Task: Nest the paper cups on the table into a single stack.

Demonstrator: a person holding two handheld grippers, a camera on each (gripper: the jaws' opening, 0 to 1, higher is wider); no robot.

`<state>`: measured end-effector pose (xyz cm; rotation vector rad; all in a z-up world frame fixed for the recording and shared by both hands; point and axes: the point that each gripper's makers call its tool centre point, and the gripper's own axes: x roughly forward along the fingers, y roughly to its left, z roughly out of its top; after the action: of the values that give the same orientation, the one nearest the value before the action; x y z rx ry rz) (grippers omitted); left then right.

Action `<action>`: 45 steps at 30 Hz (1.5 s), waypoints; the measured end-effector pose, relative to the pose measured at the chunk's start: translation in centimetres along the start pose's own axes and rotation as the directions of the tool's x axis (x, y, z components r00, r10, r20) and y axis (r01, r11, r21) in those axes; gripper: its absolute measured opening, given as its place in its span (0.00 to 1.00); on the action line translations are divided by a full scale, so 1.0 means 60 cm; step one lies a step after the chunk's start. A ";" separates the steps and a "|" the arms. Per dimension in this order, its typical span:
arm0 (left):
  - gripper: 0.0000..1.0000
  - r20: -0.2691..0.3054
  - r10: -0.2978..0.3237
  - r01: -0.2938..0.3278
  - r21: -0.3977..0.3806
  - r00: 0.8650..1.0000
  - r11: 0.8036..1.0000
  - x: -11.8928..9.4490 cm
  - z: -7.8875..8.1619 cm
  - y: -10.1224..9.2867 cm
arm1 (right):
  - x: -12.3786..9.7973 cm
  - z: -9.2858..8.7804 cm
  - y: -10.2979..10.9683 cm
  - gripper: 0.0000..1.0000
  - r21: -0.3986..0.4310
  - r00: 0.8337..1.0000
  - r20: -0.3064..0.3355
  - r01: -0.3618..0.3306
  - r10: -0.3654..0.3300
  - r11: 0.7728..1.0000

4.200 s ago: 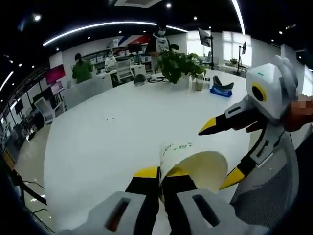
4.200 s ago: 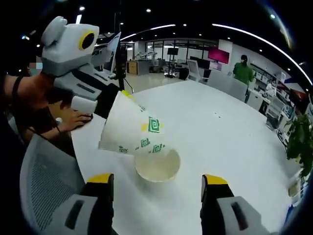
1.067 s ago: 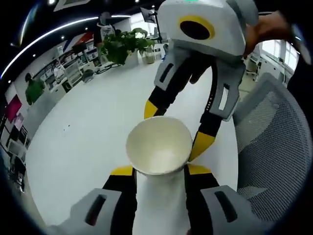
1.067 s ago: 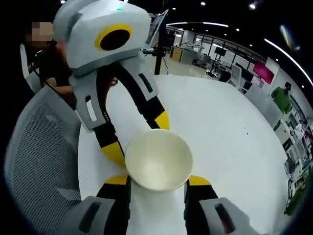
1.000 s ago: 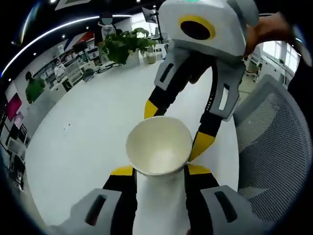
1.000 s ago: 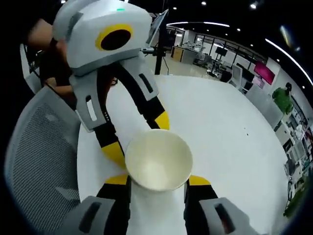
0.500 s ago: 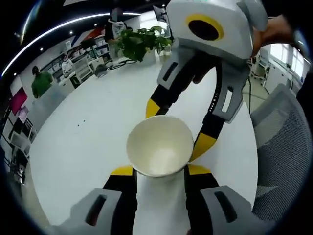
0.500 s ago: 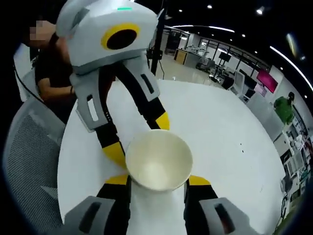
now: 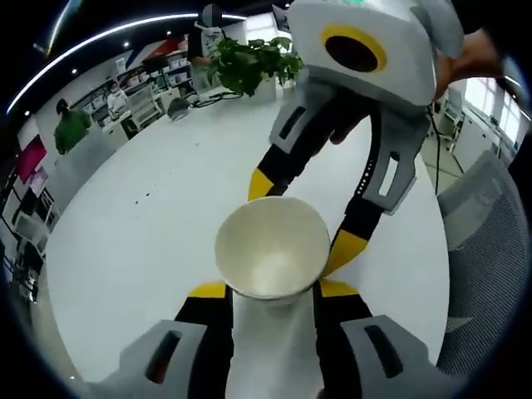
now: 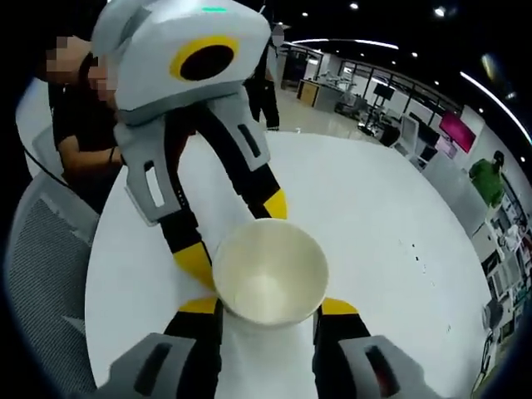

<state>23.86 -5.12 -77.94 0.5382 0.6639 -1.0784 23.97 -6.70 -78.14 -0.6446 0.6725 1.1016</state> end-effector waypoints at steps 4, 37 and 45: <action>0.36 0.001 -0.002 0.001 0.004 1.000 1.000 0.001 0.000 0.003 | 0.003 -0.002 0.001 0.42 0.013 1.000 0.010 -0.002 0.002 1.000; 0.64 0.060 0.239 -0.201 -0.369 0.969 0.908 -0.101 -0.107 -0.091 | -0.080 -0.100 0.103 0.73 0.427 0.977 0.131 0.098 -0.169 0.899; 0.65 0.071 0.249 -0.198 -0.417 0.966 0.887 -0.115 -0.128 -0.146 | -0.110 -0.115 0.149 0.76 0.482 0.965 0.147 0.122 -0.218 0.867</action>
<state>11.85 1.09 -78.97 0.1780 0.6766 -0.7200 12.43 -12.85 -78.72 -0.1666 0.6652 0.7806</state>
